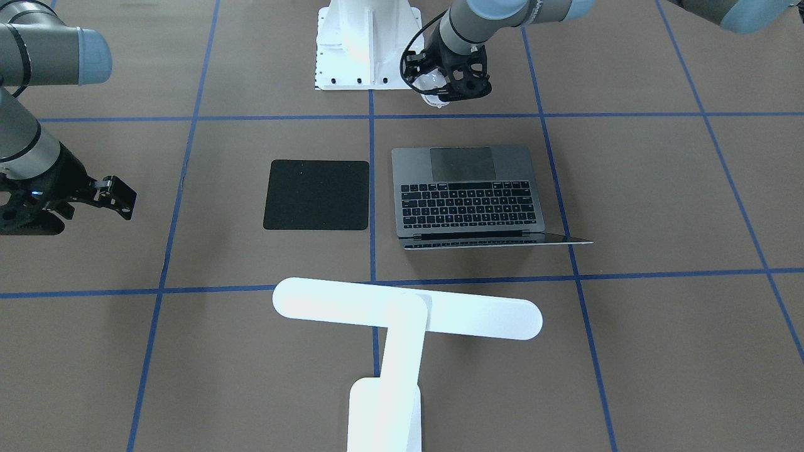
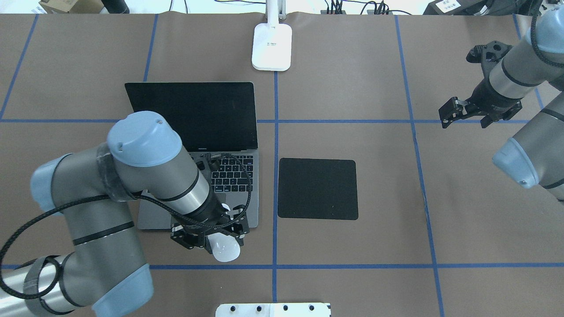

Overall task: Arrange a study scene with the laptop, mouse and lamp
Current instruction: 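Carry the white mouse with the left gripper over the laptop toward the mouse pad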

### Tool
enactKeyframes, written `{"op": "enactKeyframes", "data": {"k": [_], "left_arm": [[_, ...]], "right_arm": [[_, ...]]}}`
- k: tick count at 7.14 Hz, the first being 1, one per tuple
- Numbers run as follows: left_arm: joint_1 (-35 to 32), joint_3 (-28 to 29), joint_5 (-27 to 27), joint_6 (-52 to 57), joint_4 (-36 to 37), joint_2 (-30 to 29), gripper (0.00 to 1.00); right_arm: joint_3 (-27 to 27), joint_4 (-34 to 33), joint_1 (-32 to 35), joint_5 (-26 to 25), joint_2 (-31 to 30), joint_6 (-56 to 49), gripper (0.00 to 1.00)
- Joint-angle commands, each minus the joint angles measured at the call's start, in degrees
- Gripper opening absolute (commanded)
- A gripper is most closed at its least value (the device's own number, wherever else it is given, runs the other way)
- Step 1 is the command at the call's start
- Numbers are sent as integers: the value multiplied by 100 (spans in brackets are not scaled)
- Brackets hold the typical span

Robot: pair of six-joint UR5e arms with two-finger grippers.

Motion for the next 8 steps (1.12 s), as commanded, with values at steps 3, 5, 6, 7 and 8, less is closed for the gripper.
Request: {"op": "enactKeyframes", "data": {"k": [3, 5, 6, 7, 8], "left_arm": [[-5, 2406, 830, 977, 43, -2081, 0], [3, 3854, 946, 1206, -1, -2986, 0], [3, 4332, 1025, 1416, -45, -3226, 0], [3, 4363, 1061, 1531, -45, -3237, 0], [3, 4529, 1087, 1611, -88, -3368, 0]], "right_arm": [[-175, 26, 76, 3, -5, -7, 100], [-211, 35, 76, 4, 4, -7, 100], [-220, 26, 76, 4, 4, -7, 100], [-237, 35, 76, -5, 4, -7, 100], [-237, 26, 76, -5, 12, -7, 100]]}}
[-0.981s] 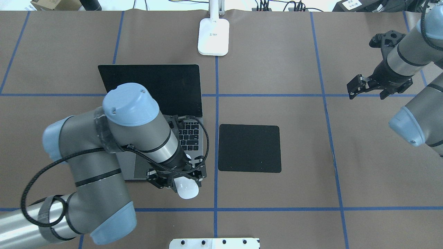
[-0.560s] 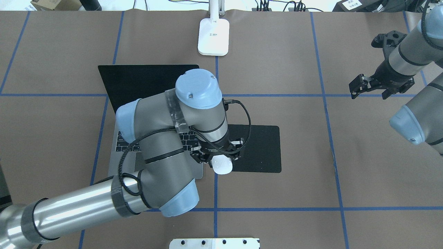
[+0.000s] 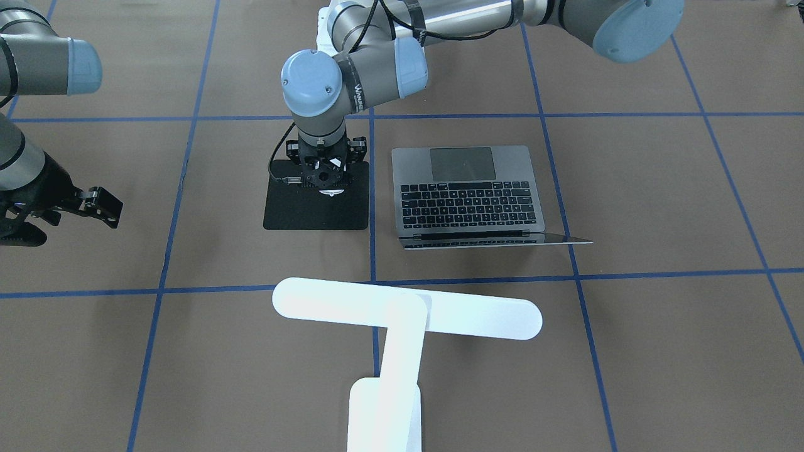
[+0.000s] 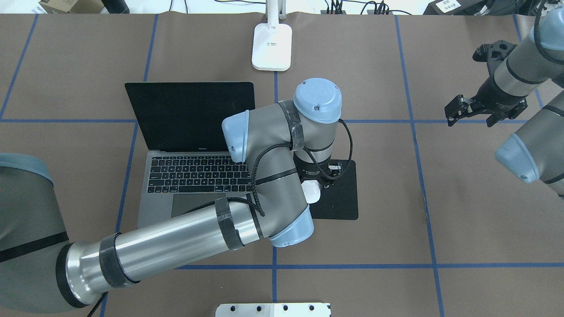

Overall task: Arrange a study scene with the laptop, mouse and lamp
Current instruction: 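Carry the white mouse with the left gripper over the laptop toward the mouse pad, then lower the white mouse onto the black mouse pad with the left gripper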

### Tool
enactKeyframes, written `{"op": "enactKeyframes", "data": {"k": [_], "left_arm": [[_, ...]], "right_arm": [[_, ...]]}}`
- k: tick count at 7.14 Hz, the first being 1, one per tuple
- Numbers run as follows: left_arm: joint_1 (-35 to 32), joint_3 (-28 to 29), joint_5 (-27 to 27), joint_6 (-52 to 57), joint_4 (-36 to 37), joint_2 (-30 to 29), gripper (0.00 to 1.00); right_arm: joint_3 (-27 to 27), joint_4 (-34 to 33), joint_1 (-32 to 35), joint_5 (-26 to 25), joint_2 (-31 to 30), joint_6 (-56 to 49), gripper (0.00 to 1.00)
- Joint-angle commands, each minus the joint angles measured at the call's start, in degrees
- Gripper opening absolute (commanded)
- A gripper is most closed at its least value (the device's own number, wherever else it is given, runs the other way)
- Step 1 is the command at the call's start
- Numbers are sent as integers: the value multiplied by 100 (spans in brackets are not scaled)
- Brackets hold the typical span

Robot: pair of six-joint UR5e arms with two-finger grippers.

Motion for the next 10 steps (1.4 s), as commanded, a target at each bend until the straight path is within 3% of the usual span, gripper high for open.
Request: {"op": "enactKeyframes", "data": {"k": [1, 3, 9, 10], "left_arm": [[1, 735, 151, 141, -188, -467, 0], [35, 1248, 221, 141, -575, -575, 0], [167, 1347, 318, 344, -541, -663, 3], [211, 1347, 397, 343, -541, -655, 33]], "right_arm": [[-8, 4, 0, -3, 6, 0, 100], [-8, -5, 0, -3, 6, 0, 100], [-8, 4, 0, -3, 15, 18, 100], [-8, 4, 0, -3, 7, 18, 100]]}}
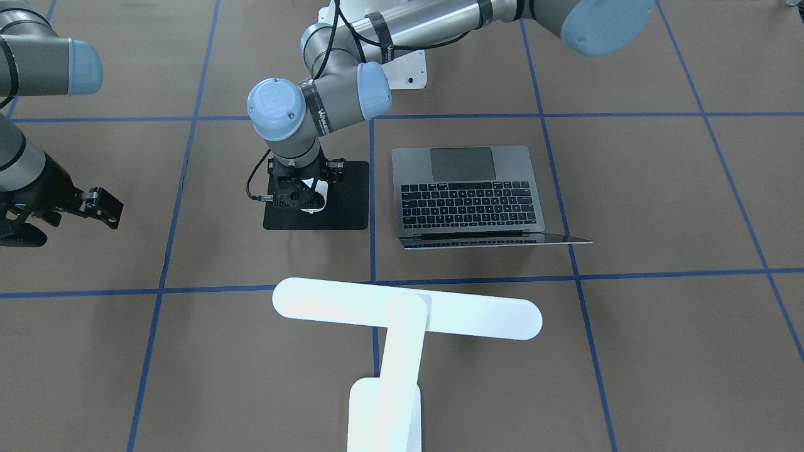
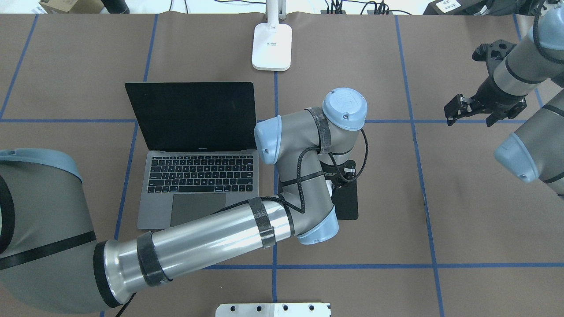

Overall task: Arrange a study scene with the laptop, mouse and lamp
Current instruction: 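Lower the white mouse onto the black mouse pad with the left gripper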

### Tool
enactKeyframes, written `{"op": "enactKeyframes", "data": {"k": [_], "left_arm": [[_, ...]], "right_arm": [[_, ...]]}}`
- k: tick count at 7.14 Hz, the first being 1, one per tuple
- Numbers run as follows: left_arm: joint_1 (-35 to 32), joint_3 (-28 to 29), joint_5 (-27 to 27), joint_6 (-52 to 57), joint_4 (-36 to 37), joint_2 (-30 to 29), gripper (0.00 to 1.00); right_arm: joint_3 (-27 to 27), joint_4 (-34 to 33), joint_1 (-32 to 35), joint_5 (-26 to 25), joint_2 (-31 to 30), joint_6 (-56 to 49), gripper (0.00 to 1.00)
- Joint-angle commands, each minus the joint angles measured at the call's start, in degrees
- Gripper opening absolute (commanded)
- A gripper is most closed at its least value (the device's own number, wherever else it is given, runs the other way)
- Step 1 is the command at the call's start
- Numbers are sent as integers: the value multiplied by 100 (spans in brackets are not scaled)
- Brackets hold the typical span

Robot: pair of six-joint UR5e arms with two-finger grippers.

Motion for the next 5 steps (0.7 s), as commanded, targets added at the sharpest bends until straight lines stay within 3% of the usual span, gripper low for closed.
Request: {"op": "enactKeyframes", "data": {"k": [1, 3, 4, 5], "left_arm": [[67, 0, 106, 6, 12, 0, 64], [111, 0, 211, -11, 47, 9, 73], [120, -8, 237, -28, 65, 9, 92], [120, -17, 264, -63, 73, 18, 99]], "right_arm": [[0, -8, 1, 0, -8, -6, 100], [0, 1, 1, 0, -8, -6, 100], [0, 1, 1, 0, -8, -6, 100], [0, -8, 1, 0, 1, -6, 100]]}}
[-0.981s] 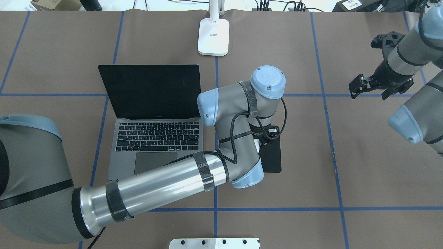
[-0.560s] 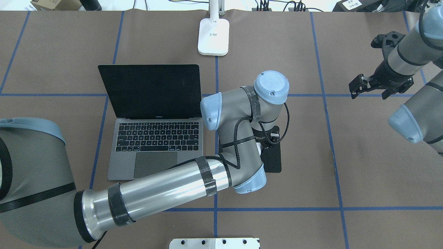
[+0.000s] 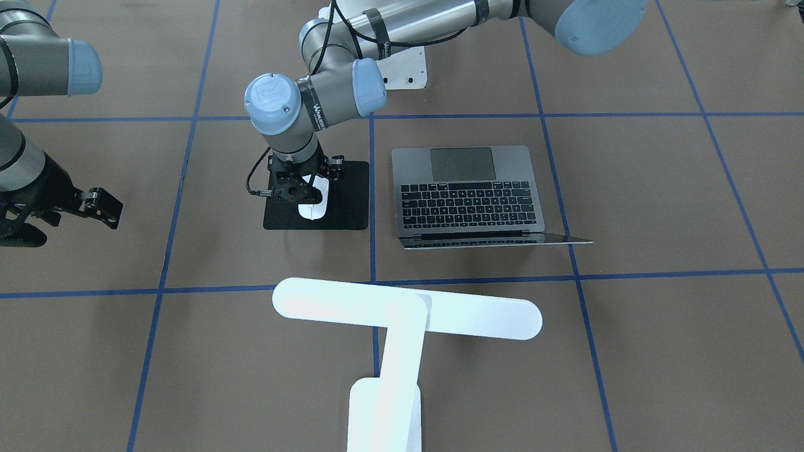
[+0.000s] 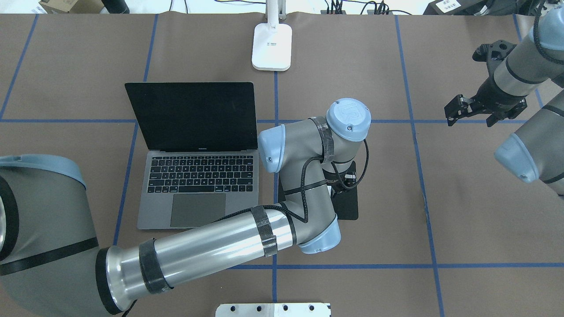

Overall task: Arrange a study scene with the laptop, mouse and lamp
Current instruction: 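Lower the white mouse onto the black mouse pad with the left gripper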

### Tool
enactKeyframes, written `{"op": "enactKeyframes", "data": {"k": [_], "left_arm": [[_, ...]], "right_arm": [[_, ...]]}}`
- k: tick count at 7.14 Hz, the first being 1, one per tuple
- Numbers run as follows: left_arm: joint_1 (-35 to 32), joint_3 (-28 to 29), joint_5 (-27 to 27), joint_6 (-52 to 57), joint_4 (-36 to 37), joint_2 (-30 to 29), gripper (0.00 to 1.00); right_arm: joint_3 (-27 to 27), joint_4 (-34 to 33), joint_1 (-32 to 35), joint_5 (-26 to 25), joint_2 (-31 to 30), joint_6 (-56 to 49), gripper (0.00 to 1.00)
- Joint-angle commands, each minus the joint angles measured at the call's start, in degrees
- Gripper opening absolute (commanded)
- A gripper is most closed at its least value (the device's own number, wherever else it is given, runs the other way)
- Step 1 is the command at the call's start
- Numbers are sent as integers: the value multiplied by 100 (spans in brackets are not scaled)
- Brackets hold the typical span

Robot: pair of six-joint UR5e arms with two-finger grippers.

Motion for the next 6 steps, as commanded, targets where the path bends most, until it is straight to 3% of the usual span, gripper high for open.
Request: {"op": "enactKeyframes", "data": {"k": [1, 2, 3, 6], "left_arm": [[-4, -36, 38, -35, 51, 8, 99], [-12, -123, 38, -35, 147, 34, 99], [-91, -655, 38, -35, 444, 286, 99], [-415, -2772, -32, 44, 833, 1603, 99]], "right_arm": [[0, -7, 0, 0, -1, 0, 100], [0, -16, 87, 26, 7, -9, 100], [0, -24, 253, 209, -1, -44, 100], [-183, -86, 745, 474, -10, -841, 100]]}}
